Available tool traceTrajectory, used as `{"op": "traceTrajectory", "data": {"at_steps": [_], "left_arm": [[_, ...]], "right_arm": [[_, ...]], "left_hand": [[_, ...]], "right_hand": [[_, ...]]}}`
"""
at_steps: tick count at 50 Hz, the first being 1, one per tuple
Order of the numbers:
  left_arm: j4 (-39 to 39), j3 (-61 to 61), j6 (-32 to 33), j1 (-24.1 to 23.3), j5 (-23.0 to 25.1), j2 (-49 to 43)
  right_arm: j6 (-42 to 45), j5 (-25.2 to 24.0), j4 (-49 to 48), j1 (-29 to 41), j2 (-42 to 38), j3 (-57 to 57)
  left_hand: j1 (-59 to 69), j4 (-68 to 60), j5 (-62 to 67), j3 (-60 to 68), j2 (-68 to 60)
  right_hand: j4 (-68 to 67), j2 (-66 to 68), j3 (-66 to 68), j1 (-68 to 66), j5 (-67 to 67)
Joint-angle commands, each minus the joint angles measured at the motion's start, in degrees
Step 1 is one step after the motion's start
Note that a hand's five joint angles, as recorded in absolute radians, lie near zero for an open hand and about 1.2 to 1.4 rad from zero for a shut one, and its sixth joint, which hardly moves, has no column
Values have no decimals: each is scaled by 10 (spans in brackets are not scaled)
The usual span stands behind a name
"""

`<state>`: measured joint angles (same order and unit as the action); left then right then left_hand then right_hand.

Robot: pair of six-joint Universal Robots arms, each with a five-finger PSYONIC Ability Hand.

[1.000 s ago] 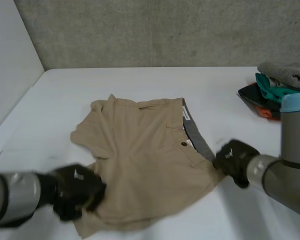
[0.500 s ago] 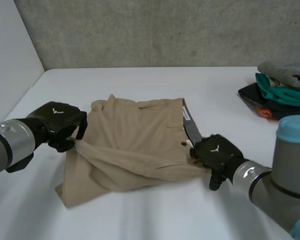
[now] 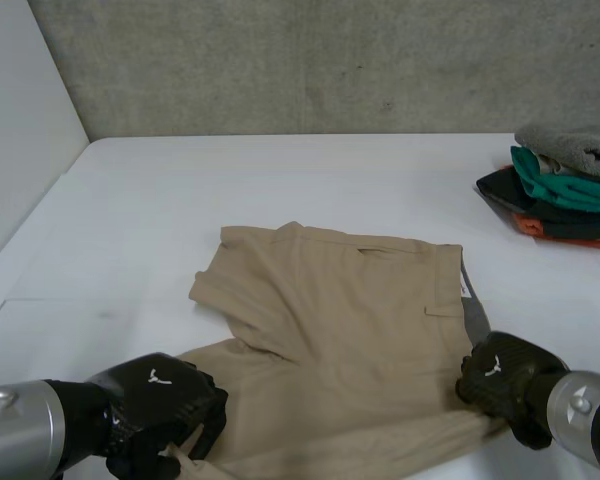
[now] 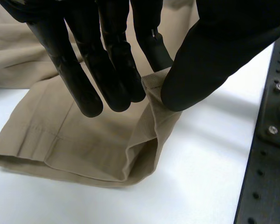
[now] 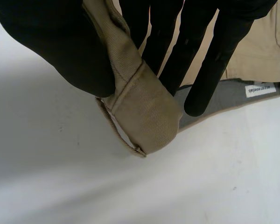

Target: Fold the laundry.

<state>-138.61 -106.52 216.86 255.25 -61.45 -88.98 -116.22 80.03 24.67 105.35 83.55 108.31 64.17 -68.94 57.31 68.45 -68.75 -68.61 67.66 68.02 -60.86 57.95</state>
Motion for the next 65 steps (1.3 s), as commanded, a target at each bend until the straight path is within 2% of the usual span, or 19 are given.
{"op": "traceTrajectory", "data": {"at_steps": [1, 6, 15, 18, 21, 22, 23, 24, 25, 26, 32, 36, 40, 45, 51, 53, 56, 61, 65], "left_arm": [[-57, 61, 29, -2, -35, -67], [-148, 146, -1, -12, -76, -127], [-404, 363, -114, -54, -146, -303], [-411, 450, -126, -77, -162, -369], [-406, 539, -132, -95, -213, -429], [-404, 557, -132, -97, -227, -443], [-397, 588, -137, -99, -254, -467], [-391, 602, -140, -100, -265, -478], [-389, 605, -143, -100, -268, -480], [-388, 605, -144, -101, -269, -480], [-401, 521, -175, -104, -267, -409], [-431, 432, -188, -106, -253, -341], [-467, 338, -190, -107, -221, -278], [-512, 245, -193, -106, -175, -224], [-534, 204, -198, -103, -168, -211], [-535, 200, -202, -105, -169, -213], [-533, 198, -205, -105, -171, -212], [-531, 194, -208, -100, -173, -199], [-530, 188, -215, -92, -172, -179]], "right_arm": [[-103, 21, -50, 37, -60, -85], [-159, 40, -109, 64, -115, -159], [-224, 111, -254, 87, -249, -324], [-216, 147, -307, 100, -329, -406], [-203, 180, -341, 105, -379, -461], [-200, 195, -352, 107, -395, -478], [-199, 210, -364, 109, -406, -491], [-200, 218, -370, 113, -411, -494], [-205, 226, -385, 116, -416, -494], [-210, 225, -392, 118, -415, -492], [-269, 177, -408, 111, -343, -428], [-329, 118, -353, 88, -242, -328], [-354, 67, -259, 63, -190, -261], [-364, 47, -177, 35, -182, -201], [-367, 44, -273, 11, -218, -152], [-365, 46, -312, 6, -240, -150], [-364, 53, -338, -3, -259, -160], [-313, 129, -338, -28, -216, -151], [-218, 152, -371, -52, -183, -139]], "left_hand": [[158, -111, 127, 116, -112], [158, -111, 127, 116, -112], [158, -111, 127, 116, -112], [158, -111, 127, 116, -112], [158, -111, 127, 116, -112], [158, -111, 127, 116, -112], [158, -111, 127, 116, -112], [-113, 161, -144, -156, 159], [-310, 358, -342, -353, 356], [-542, 589, -573, -584, 588], [-542, 589, -573, -584, 588], [-542, 589, -573, -584, 588], [-542, 589, -573, -584, 588], [-542, 589, -573, -584, 588], [-542, 589, -573, -584, 588], [-542, 589, -573, -584, 588], [-542, 589, -573, -584, 588], [-542, 589, -573, -584, 588], [-542, 589, -573, -584, 588]], "right_hand": [[-114, 123, 120, -191, 120], [-114, 123, 120, -191, 120], [-114, 123, 120, -191, 120], [-114, 123, 120, -191, 120], [-114, 123, 120, -191, 120], [15, -5, -9, -63, -8], [359, -349, -353, 281, -352], [531, -521, -525, 453, -524], [586, -577, -580, 509, -580], [586, -577, -580, 509, -580], [586, -577, -580, 509, -580], [586, -577, -580, 509, -580], [586, -577, -580, 509, -580], [584, -575, -578, 507, -578], [526, -516, -520, 448, -519], [427, -417, -421, 349, -420], [-112, 122, 118, -190, 119], [-114, 123, 120, -191, 120], [-114, 123, 120, -191, 120]]}}
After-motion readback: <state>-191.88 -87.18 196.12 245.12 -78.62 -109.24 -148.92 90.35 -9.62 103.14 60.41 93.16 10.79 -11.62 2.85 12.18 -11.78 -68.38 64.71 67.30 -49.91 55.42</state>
